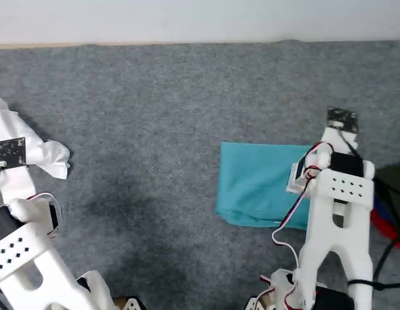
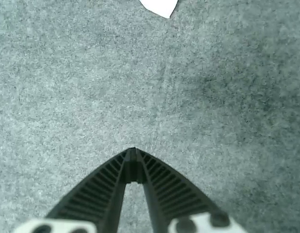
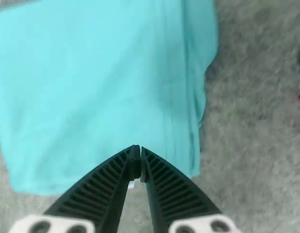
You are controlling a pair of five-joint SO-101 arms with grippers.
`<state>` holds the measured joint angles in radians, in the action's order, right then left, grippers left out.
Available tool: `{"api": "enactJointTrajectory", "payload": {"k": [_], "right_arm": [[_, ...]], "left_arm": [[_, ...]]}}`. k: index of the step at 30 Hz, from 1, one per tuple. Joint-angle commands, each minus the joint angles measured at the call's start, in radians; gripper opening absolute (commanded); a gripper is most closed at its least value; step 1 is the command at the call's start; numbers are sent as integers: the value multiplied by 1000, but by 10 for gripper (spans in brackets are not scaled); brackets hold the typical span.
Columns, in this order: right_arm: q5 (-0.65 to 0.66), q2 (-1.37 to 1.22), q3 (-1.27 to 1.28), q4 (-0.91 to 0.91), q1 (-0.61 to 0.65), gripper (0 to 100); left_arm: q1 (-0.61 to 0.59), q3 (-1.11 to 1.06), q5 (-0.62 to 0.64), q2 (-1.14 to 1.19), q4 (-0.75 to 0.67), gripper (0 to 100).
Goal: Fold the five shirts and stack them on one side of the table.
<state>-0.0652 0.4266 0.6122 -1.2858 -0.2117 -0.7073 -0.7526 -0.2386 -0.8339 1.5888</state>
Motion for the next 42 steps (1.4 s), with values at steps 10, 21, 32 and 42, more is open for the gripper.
{"api": "enactJointTrajectory", "payload": {"k": [10, 21, 32, 42], "right_arm": [[-17, 31, 77, 225, -27, 321], [-15, -236, 124, 463, -31, 321], [-60, -395, 121, 591, -24, 159], [-29, -372, 12, 585, -25, 11]], "left_arm": [[2, 5, -3, -18, -12, 4], [6, -15, -5, -18, -15, 4], [8, -16, -5, -18, -28, 4], [8, -16, -5, -18, -28, 4]]}}
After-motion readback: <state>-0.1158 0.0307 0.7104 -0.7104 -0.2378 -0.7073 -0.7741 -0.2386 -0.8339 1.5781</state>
